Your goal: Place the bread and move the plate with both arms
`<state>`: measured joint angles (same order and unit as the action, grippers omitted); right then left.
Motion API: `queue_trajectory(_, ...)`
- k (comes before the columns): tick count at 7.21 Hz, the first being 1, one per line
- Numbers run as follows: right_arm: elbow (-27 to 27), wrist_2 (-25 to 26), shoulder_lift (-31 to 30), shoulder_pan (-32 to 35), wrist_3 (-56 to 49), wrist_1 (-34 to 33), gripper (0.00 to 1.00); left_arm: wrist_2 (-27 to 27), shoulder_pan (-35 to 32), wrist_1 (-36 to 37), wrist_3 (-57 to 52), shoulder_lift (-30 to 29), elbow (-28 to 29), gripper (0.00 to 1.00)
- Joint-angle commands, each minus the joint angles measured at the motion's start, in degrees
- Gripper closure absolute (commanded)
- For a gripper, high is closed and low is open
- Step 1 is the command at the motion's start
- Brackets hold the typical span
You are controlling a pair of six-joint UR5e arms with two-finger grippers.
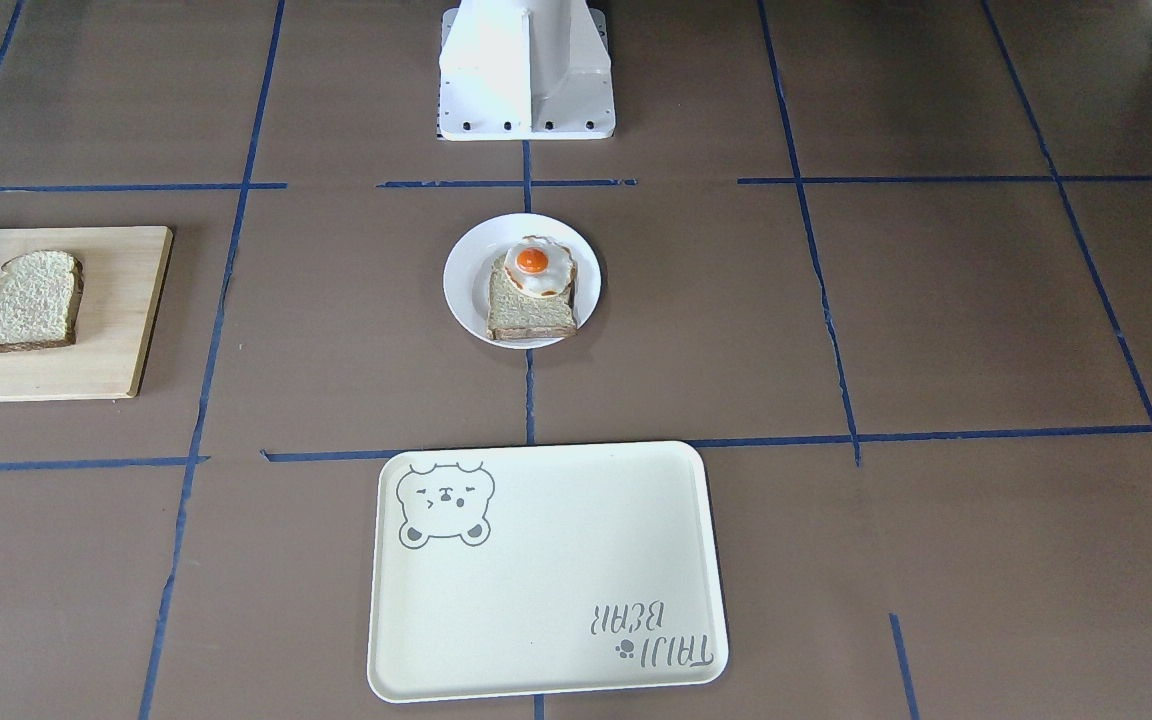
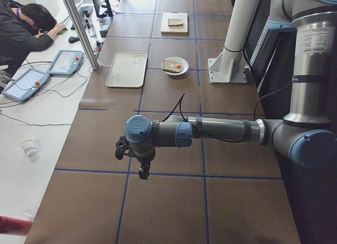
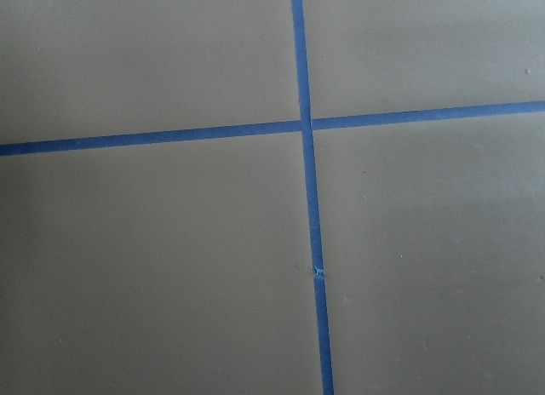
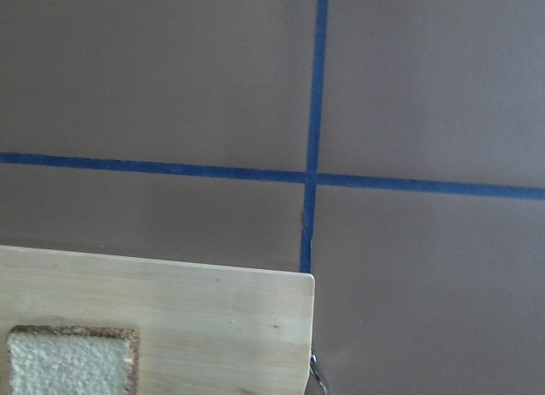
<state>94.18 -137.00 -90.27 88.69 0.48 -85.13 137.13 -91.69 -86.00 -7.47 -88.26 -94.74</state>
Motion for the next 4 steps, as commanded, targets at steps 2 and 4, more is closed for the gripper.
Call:
queue_trajectory(2, 1.9, -0.4, -1.4, -4.6, 13.9, 3.7, 0.0, 0.1, -0.2, 0.0, 0.3, 0.4, -0.9, 0.0)
queue_trajectory(4, 1.8, -0.4, -6.1, -9.2, 27.9, 20.1, 0.0, 0.3, -0.2, 0.0, 0.4, 0.6, -1.1, 0.0)
